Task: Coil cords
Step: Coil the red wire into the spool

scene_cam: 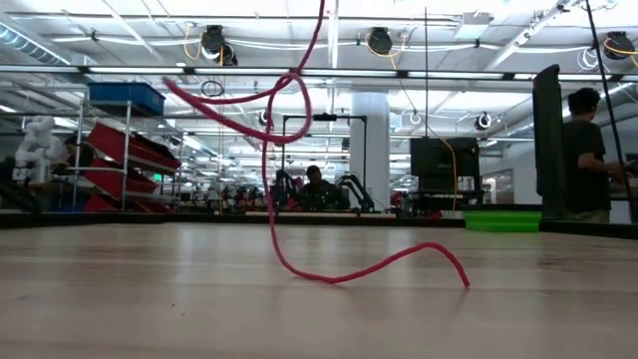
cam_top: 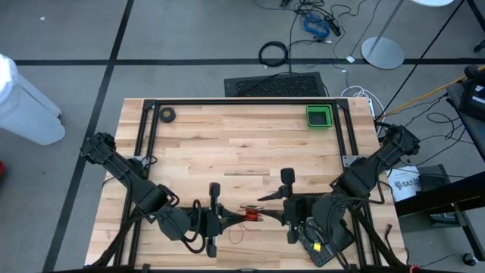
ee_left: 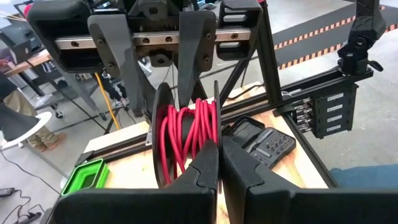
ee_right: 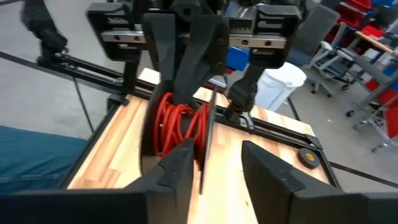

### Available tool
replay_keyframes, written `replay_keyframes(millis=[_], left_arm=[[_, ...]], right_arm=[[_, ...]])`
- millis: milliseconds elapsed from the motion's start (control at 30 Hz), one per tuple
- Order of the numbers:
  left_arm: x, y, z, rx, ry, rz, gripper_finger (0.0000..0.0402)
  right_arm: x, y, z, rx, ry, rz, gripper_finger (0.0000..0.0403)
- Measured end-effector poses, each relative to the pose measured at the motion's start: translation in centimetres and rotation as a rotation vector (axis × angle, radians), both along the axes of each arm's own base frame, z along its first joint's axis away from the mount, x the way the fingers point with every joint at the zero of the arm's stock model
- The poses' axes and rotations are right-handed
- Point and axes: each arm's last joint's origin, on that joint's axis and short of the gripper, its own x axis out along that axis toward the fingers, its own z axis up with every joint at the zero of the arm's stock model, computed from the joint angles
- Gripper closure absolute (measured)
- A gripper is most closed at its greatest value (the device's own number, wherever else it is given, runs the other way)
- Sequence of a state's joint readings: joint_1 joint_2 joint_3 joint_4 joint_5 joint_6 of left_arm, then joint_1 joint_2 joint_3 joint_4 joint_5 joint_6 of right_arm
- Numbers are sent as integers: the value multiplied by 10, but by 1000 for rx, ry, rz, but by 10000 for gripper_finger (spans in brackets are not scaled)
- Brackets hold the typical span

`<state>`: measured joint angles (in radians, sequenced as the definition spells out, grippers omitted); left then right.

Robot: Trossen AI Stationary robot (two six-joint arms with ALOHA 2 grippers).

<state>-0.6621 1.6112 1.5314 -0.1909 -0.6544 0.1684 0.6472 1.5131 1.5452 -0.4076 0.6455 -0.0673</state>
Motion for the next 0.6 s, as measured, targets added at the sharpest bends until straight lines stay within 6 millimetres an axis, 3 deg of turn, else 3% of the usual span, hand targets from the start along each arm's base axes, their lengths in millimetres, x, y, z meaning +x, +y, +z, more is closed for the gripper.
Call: replay_keyframes(millis=[367,600], left_arm=[[0,-1,0,1,2,-8,393],[-1,0,-1,8,9,-6,390]], right_arm=[[7,-6,1,58,19,105,394],[10,-11,1,60,20,93,401]])
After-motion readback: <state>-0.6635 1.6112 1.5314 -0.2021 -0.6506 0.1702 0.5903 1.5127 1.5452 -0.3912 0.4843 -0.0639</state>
